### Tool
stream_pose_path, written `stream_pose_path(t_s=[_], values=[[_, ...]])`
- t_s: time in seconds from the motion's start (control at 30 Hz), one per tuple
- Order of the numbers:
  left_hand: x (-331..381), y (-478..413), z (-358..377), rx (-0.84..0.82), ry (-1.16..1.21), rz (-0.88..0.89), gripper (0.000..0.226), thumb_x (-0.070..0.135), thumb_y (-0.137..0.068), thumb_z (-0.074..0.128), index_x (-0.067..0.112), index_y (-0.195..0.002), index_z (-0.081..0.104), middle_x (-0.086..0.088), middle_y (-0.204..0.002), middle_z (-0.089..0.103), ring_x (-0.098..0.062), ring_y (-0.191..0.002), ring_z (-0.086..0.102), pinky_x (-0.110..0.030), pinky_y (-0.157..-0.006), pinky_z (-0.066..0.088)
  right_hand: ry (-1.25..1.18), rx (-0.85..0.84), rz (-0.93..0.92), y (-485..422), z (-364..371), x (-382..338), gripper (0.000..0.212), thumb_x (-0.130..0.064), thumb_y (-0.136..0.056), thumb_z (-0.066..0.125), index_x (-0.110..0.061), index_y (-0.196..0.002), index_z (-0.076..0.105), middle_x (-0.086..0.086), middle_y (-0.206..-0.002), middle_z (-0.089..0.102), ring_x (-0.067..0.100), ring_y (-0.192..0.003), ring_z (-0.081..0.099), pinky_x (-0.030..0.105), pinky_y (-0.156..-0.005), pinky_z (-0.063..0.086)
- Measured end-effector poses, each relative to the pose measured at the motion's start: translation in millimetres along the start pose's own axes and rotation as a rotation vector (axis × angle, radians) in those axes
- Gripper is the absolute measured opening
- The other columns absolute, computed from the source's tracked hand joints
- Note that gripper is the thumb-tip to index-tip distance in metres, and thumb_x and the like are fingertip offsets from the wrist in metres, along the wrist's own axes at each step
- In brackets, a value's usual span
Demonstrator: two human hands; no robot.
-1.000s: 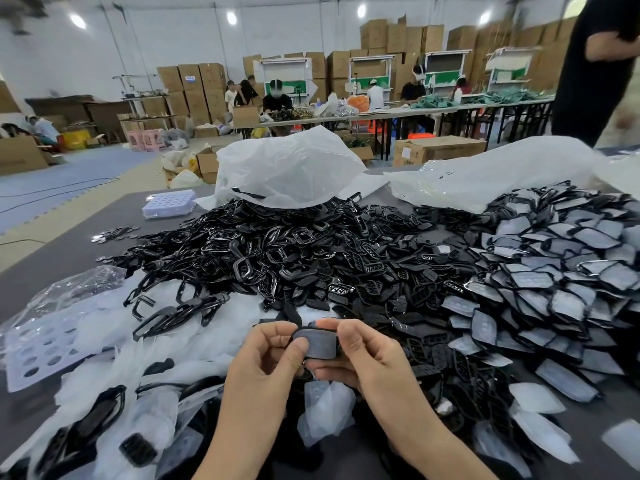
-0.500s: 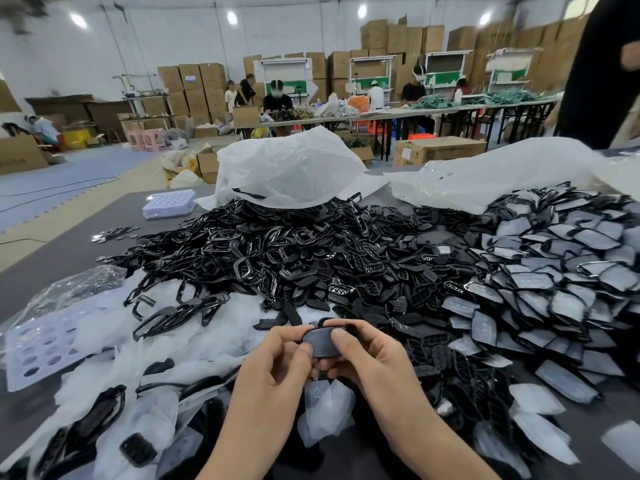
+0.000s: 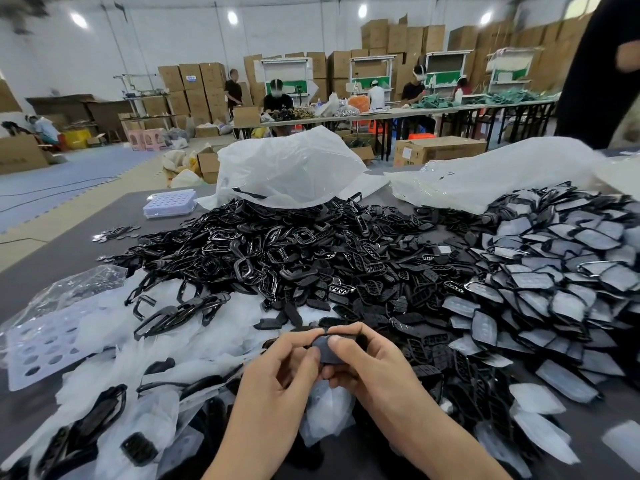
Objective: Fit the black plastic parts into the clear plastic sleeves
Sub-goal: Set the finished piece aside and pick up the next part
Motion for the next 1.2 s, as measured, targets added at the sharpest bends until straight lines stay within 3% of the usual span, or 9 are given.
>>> stream_pose_path(t_s=[0.2, 0.3, 0.4, 0.53, 0.67, 0.77, 0.93, 1.1, 1.2], values=[[3.2, 2.7, 0.0, 0.015, -0.206, 0.131, 0.04, 0.007, -0.094, 0.062, 0.044, -0.106, 0.072, 0.02, -0.1, 0.071, -0.001, -0.098, 0.067, -0.009, -0.082, 0.047, 0.063, -0.045, 0.0, 0.5, -0.8, 0.4, 0.006, -0.019, -0.076, 0.078, -0.025, -0.074, 0.076, 0.008, -0.075, 0.072, 0.017, -0.063, 0.067, 0.024, -0.059, 0.053], [5.3, 3.7, -0.7, 0.004, -0.349, 0.218, 0.042, 0.01, -0.095, 0.059, 0.048, -0.113, 0.065, 0.018, -0.089, 0.062, -0.003, -0.087, 0.062, -0.006, -0.074, 0.043, 0.116, -0.09, -0.014, 2.0, -0.1, 0.5, 0.009, -0.029, -0.068, 0.08, -0.031, -0.066, 0.071, 0.005, -0.072, 0.07, 0.016, -0.063, 0.066, 0.024, -0.059, 0.052], [8.4, 6.2, -0.1, 0.008, -0.404, 0.281, 0.029, 0.027, -0.102, 0.052, 0.05, -0.118, 0.061, 0.02, -0.094, 0.061, 0.0, -0.089, 0.063, -0.007, -0.072, 0.044, 0.143, -0.061, -0.042, 2.5, -2.0, -1.3, 0.016, -0.033, -0.065, 0.078, -0.028, -0.064, 0.063, 0.006, -0.07, 0.066, 0.017, -0.064, 0.064, 0.024, -0.061, 0.052], [13.3, 8.5, 1.0, -0.02, -0.577, 0.416, 0.026, 0.031, -0.102, 0.045, 0.033, -0.121, 0.063, 0.022, -0.102, 0.058, 0.004, -0.088, 0.06, -0.006, -0.07, 0.043, 0.09, 0.039, -0.061, 1.0, -7.6, -5.2, 0.025, -0.024, -0.075, 0.076, -0.026, -0.062, 0.056, 0.003, -0.069, 0.058, 0.014, -0.066, 0.054, 0.029, -0.072, 0.049], [11.1, 9.4, 7.9, -0.131, -0.724, 0.52, 0.032, 0.024, -0.096, 0.046, 0.026, -0.12, 0.067, 0.015, -0.088, 0.057, -0.005, -0.076, 0.057, -0.019, -0.068, 0.046, 0.102, 0.129, -0.096, -0.8, -12.2, -7.0, 0.042, -0.007, -0.091, 0.067, -0.027, -0.057, 0.051, -0.002, -0.062, 0.052, 0.011, -0.059, 0.045, 0.023, -0.062, 0.046], [12.0, 13.2, 18.4, -0.205, -0.738, 0.587, 0.035, 0.02, -0.089, 0.049, 0.027, -0.117, 0.068, 0.013, -0.08, 0.06, -0.007, -0.071, 0.054, -0.02, -0.064, 0.045, 0.08, 0.167, -0.105, -0.7, -14.7, -9.3, 0.043, -0.005, -0.091, 0.066, -0.026, -0.057, 0.05, 0.002, -0.066, 0.054, 0.014, -0.063, 0.056, 0.022, -0.059, 0.052], [13.5, 17.1, 23.7, -0.216, -0.723, 0.595, 0.037, 0.021, -0.084, 0.051, 0.031, -0.118, 0.063, 0.013, -0.078, 0.061, -0.008, -0.068, 0.053, -0.023, -0.06, 0.046, 0.04, 0.164, -0.096, -1.2, -16.8, -10.8, 0.04, -0.006, -0.09, 0.067, -0.024, -0.059, 0.051, 0.003, -0.069, 0.061, 0.017, -0.064, 0.065, 0.021, -0.057, 0.052], [13.9, 14.5, 15.5, -0.146, -0.695, 0.546, 0.035, 0.019, -0.093, 0.048, 0.027, -0.123, 0.064, 0.013, -0.079, 0.058, -0.007, -0.071, 0.053, -0.018, -0.066, 0.042, 0.107, 0.172, -0.123, -2.9, -18.1, -9.8, 0.041, -0.008, -0.09, 0.068, -0.026, -0.058, 0.048, 0.002, -0.066, 0.044, 0.014, -0.061, 0.047, 0.026, -0.06, 0.048], [11.5, 11.0, 9.6, -0.151, -0.848, 0.551, 0.036, 0.02, -0.091, 0.046, 0.03, -0.124, 0.059, 0.013, -0.076, 0.054, -0.007, -0.068, 0.046, -0.021, -0.065, 0.038, 0.151, 0.166, -0.137, -2.7, -18.0, -8.7, 0.039, -0.007, -0.089, 0.068, -0.025, -0.059, 0.05, 0.0, -0.06, 0.049, 0.014, -0.056, 0.045, 0.024, -0.054, 0.047]])
Point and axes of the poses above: each hand's wrist, its own y-axis away from the middle knuckle, its own z-axis out of the palm, x = y × z, the point moved 2 cm from there along -y, towards the middle knuckle
